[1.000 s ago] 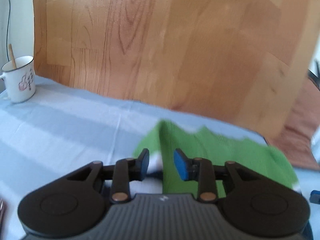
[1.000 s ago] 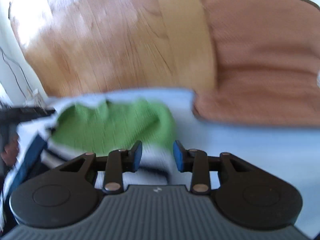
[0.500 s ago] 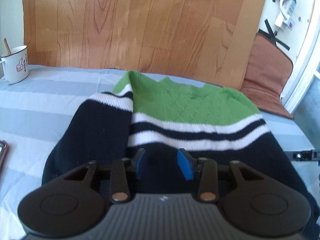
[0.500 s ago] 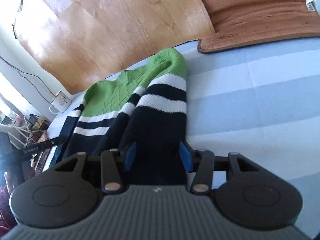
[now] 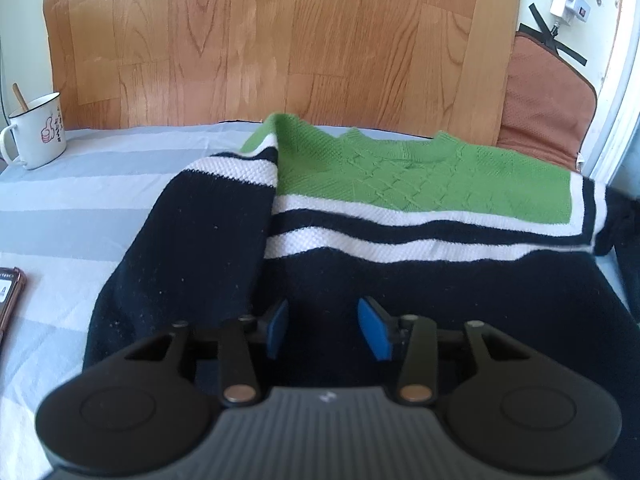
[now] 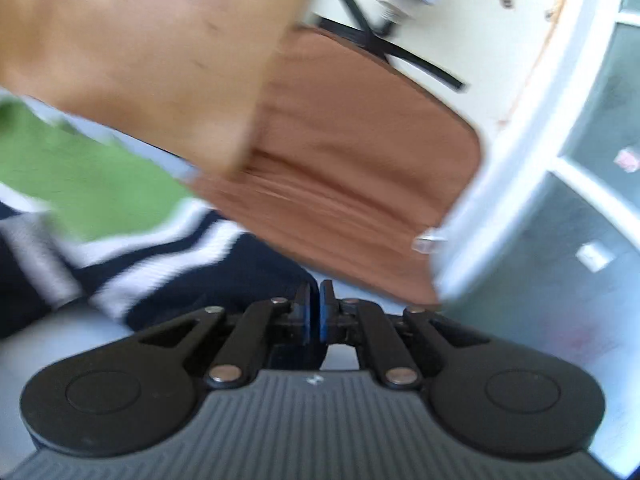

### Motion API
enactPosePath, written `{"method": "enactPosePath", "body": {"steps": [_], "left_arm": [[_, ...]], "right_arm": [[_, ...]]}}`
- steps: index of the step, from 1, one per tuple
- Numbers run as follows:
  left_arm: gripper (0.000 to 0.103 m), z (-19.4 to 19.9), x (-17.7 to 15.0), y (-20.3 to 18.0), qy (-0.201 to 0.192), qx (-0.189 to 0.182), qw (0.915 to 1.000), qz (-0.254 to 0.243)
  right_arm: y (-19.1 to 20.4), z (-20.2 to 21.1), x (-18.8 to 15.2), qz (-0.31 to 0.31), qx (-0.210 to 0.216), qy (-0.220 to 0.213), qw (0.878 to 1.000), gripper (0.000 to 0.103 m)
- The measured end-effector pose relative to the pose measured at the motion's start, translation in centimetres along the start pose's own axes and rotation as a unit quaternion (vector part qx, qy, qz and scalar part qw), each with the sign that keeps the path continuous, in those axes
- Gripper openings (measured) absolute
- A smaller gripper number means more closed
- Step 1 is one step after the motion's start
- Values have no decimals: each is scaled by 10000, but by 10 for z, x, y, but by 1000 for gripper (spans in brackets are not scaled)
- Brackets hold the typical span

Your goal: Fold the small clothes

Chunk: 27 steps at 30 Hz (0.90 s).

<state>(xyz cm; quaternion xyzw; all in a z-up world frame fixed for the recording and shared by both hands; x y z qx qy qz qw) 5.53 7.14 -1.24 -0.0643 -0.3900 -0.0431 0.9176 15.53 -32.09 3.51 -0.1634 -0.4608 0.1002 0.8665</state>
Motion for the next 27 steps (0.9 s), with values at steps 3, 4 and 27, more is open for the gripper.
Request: {"method": "enactPosePath", "body": {"steps": [3,4,27], "left_arm": [[41,4,-1,0,5,3,10000,-4],[42,6,-2,1,14,-8,10000,-8],[55,129,-93,27,444,-863,9952,-129]], "right_arm": [[1,3,-10,-279,44,59,9996,19],[2,16,-13,-430,328,-66,9985,30],[102,194,-99,1193,4491,-280,8850,60]]}}
Point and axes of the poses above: each gripper's, at about its wrist camera, not at the fingertips, and z roughly against the way its jaws point, y to its left, x to its top, the point moved 1 cm from there along -z, roughly the way its jaws point, and after that the axes turned 4 degrees about -z, right-handed, at the moved point
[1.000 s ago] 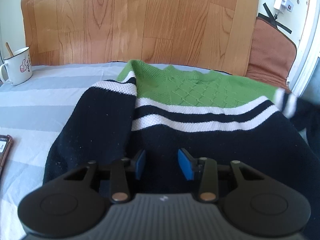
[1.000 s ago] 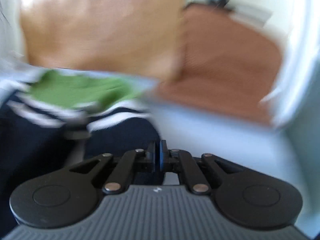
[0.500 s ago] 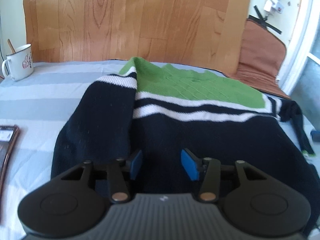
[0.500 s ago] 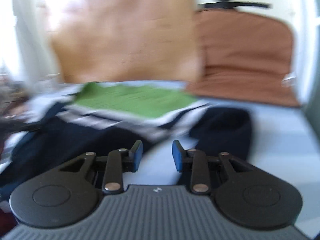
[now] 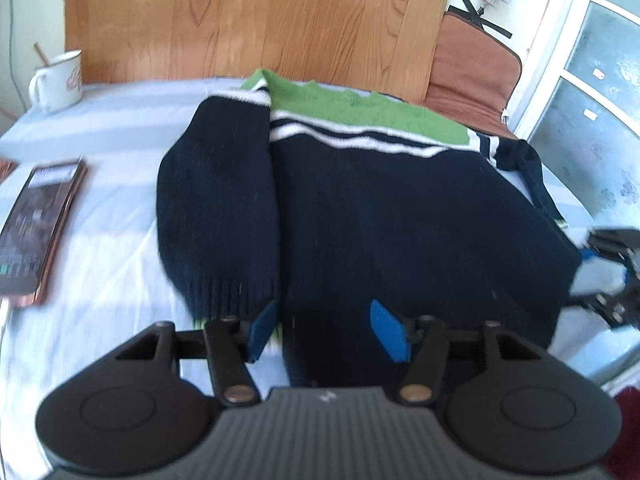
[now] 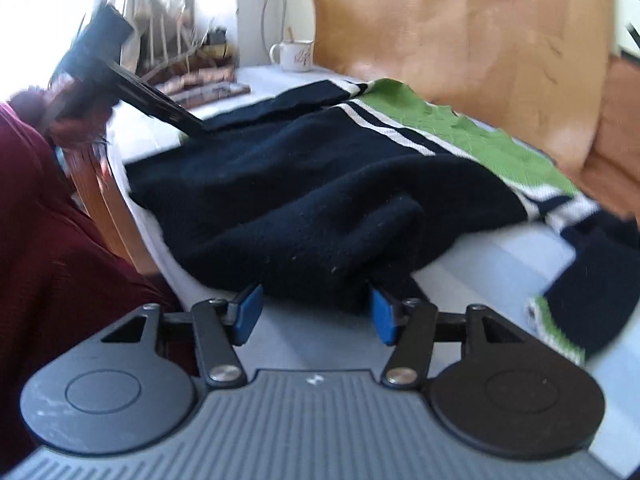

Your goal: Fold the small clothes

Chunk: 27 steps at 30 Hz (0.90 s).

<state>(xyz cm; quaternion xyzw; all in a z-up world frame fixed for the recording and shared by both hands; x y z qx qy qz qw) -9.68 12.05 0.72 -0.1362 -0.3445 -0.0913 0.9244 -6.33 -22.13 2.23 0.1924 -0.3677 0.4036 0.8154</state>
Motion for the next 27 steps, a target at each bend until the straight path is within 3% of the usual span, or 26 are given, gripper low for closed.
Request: {"method": "enactPosePath", "body": {"steps": [4,6,7,8,9,10,12,16,18,21,24,27], "left_arm": [[55,0,-16,-2,151,-239,9992,272],[51,-4,-21,-5,193,-240,9991,287],[41,-4,-22,-6,149,-167,9995,238],[35,-3,-23,-8,126,-112,9997,175],[21,-2,-23,-8,111,-114,9998,133],[15,-1,-22,-7,112,-179,9997,131],[14,1,-22,-4,118,-233,9996,133],[15,0,-24,4,142,-329,9992,157],[20,0,-25,8,141,-347,9992,172],[31,2,-25,13,114,-332,9992,202],[43,12,-27,22,-77,-253,9992,309],[49,21,-29,34,-325,-187,9977,570]], "right_arm": [[-9,-12,6,169,79,152,9997,58],[-13,-12,9,-45,195,322,9993,39],[-13,-8,8,-153,331,366,9987,12],[-9,0,8,-239,436,341,9982,8],[-4,12,9,-262,497,273,9980,8],[3,26,10,-262,534,214,9980,8],[13,60,12,-270,483,168,9983,8],[20,104,-1,-485,-23,314,9983,7],[10,100,-18,-807,-250,631,9944,11],[3,84,-33,-739,-886,1073,9875,11],[-10,92,-16,-956,-942,586,9892,14],[-16,96,22,-1154,-853,-205,9894,33]]}}
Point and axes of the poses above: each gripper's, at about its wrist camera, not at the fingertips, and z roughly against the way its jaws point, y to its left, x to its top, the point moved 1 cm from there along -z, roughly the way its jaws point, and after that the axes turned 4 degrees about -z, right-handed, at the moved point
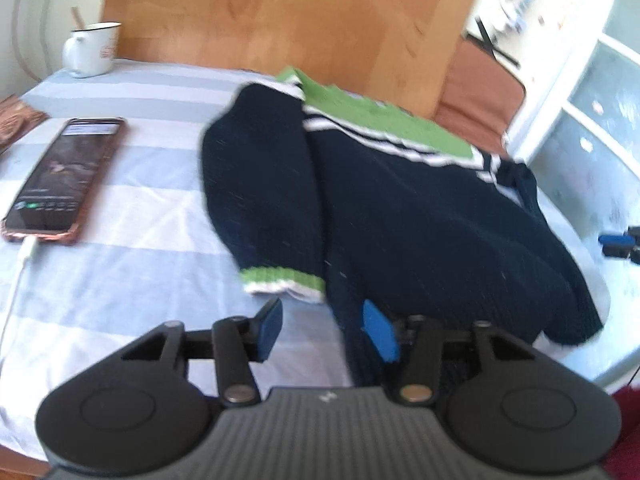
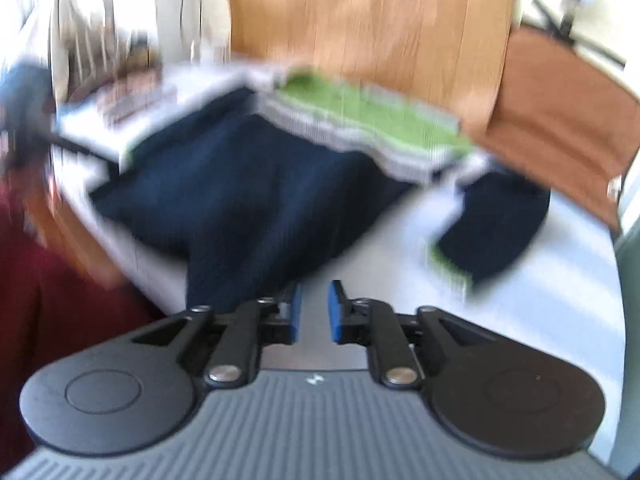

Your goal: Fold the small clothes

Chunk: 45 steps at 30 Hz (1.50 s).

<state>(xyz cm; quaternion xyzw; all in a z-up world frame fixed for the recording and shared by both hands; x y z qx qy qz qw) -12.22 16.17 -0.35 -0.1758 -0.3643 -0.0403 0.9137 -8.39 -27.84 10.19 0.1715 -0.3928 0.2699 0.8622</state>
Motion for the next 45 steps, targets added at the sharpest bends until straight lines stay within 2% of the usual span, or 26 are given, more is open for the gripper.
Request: {"method": "enactPosePath", "body": {"steps": [1,4,7,9,12,15,17,19,20,21,22,25,28,31,33,37,41,45], "left_arm": [[49,1,0,3,-67,20,9999,85],[49,4,-1,15,-202,-13,9994,295],[49,6,-6,22,-262,-51,9989,378],[49,8,-9,25,-301,-19,9987,416],[51,16,-13,33,-409,45,9979,499],[52,27,-15,41,-572,79,9963,631],[53,31,-16,46,-673,86,9950,732],[54,30,-16,50,-714,79,9939,836],[54,28,-14,52,-705,80,9936,877],[54,26,-13,53,-684,81,9936,897],[54,23,-11,53,-660,86,9937,896],[54,20,-2,52,-664,108,9948,762],[54,19,14,50,-759,175,9950,627],[56,10,39,49,-826,315,9946,539],[58,-1,57,47,-856,430,9942,479],[60,-39,95,42,-761,530,9950,369],[60,-83,133,33,-566,591,9966,108],[61,-118,164,23,-438,595,9972,-125]], "right_arm": [[2,-6,14,-162,144,-171,9996,42],[19,-41,53,-594,806,-350,9944,43],[52,-89,84,-885,1644,-238,9821,43],[82,-133,100,-1051,1970,72,9747,42],[118,-201,113,-1176,2084,648,9688,42],[136,-252,114,-1186,1752,1048,9717,42],[133,-280,112,-1411,1630,1289,9679,42],[130,-290,117,-1816,1854,1142,9590,41],[133,-294,121,-1936,1965,1185,9539,36],[136,-297,124,-1984,2129,1174,9495,28],[140,-299,128,-1925,2220,1161,9488,8],[149,-286,142,-1483,2185,1047,9588,6],[141,-257,166,-868,2224,770,9680,5],[120,-226,182,-146,2000,603,9778,5],[102,-208,187,254,1607,566,9850,5],[58,-189,194,550,710,488,9948,5],[15,-189,199,861,-187,365,9954,5],[-19,-203,205,1204,-959,378,9874,5]]}}
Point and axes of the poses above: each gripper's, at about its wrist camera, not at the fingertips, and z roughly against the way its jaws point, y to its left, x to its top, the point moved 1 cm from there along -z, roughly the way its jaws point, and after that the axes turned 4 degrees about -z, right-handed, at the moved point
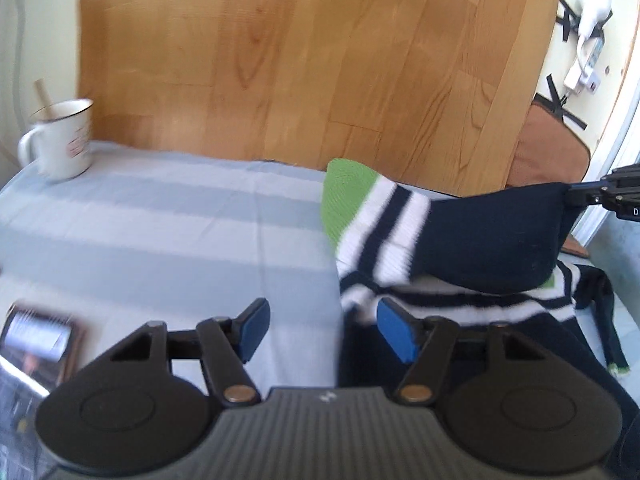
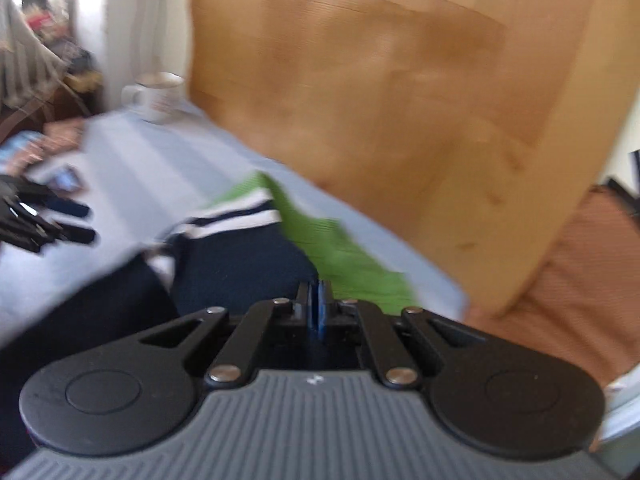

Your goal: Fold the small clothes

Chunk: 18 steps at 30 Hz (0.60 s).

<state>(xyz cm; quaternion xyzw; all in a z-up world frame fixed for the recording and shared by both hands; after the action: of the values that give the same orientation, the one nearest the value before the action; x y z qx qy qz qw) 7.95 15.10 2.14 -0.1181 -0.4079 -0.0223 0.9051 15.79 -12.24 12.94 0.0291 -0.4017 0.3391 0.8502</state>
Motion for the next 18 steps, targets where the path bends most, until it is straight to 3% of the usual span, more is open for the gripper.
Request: {"method": "enactPosePath", "body": {"steps": [3,5,7,9,11,12,13,18], "left_arm": [[63,-28,21,-8,79,-82,9999,-7],[67,-51,35,-14,154,-183,9997,12],[80,-77,48,-19,242,-195,9995,7],[79,-105,57,-23,388,-155,9991,3],[54,-133,63,-25,518,-57,9986,4],[22,-145,64,-26,606,14,9982,10],[15,-153,65,-25,629,98,9980,68],[11,-131,60,-1,-120,-44,9968,784]], "right_arm": [[-25,-18,-4,102,-341,56,9994,5],[-37,-36,-9,13,-333,133,9994,5],[-41,-53,-18,-99,-248,235,9994,5],[-42,-68,-29,-168,-113,336,9992,5],[-39,-77,-35,-211,-54,394,9990,5],[-38,-80,-37,-258,-49,405,9988,5],[-39,-81,-36,-355,-37,403,9985,5],[-46,-78,-29,-937,93,-94,9955,6]]}}
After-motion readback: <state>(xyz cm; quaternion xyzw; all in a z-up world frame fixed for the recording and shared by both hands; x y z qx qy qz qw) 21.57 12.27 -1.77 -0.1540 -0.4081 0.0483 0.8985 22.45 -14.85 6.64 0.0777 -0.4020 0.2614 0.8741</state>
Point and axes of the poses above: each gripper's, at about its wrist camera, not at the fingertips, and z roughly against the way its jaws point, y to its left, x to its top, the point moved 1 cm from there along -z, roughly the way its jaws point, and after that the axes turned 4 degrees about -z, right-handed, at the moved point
